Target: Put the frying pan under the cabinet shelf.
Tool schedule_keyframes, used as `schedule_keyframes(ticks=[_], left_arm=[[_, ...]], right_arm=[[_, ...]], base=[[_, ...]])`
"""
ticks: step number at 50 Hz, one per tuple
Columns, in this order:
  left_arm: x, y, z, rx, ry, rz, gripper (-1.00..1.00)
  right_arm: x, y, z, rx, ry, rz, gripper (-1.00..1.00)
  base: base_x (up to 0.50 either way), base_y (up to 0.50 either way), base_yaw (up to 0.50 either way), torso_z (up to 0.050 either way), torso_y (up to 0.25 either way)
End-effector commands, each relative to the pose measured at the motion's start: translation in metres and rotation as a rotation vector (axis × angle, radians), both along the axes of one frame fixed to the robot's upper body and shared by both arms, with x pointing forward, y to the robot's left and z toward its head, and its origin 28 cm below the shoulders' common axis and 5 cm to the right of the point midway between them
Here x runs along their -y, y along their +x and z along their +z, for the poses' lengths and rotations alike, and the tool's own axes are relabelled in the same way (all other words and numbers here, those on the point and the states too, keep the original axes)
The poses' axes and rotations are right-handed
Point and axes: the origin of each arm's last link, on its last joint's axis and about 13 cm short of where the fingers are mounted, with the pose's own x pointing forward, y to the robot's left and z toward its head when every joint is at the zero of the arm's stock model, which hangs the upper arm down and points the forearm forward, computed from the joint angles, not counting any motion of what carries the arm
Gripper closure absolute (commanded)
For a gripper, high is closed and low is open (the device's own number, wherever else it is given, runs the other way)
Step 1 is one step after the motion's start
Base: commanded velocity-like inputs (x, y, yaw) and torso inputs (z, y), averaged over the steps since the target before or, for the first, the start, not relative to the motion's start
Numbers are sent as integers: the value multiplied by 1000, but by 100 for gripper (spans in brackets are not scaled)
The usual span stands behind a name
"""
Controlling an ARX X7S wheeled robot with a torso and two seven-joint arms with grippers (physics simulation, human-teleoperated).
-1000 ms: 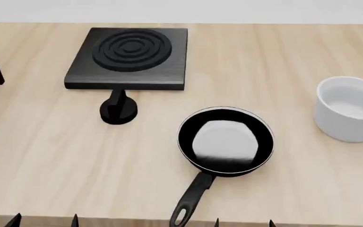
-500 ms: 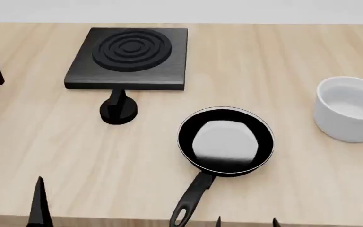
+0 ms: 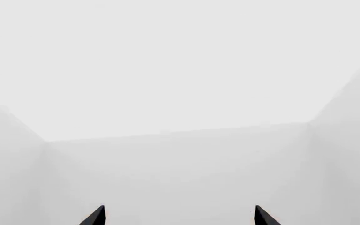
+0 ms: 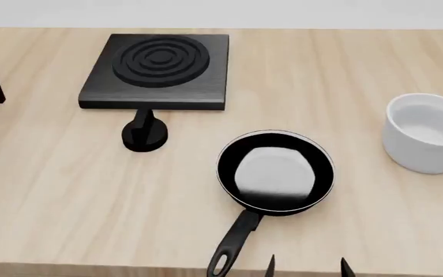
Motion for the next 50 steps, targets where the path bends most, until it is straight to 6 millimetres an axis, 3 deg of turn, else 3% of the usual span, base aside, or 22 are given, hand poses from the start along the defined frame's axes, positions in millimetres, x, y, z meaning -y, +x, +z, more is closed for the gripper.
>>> schedule_keyframes(ticks=[1,11,14,20,35,50], left_arm=[[-3,-27,16,185,5,-42,-100],[-6,-44,18,283,45,-66,-100],[-4,-33,21,298,53,-70,-100],[-3,-28,20,297,68,-69,-100],[-3,-31,19,271,75,-64,-100],[-3,-31,19,261,83,-74,-100]], right_arm=[[0,-4,13,33,-1,-2,-100],[1,-7,16,43,-1,-10,-100],[0,-8,22,51,-12,-10,-100],[3,-8,43,75,-57,-35,-100],[11,-10,120,114,-112,-38,-100],[11,-9,164,158,-117,45,-100]], base=[[0,0,0,0,0],[0,0,0,0,0],[0,0,0,0,0],[0,0,0,0,0],[0,0,0,0,0],[0,0,0,0,0]])
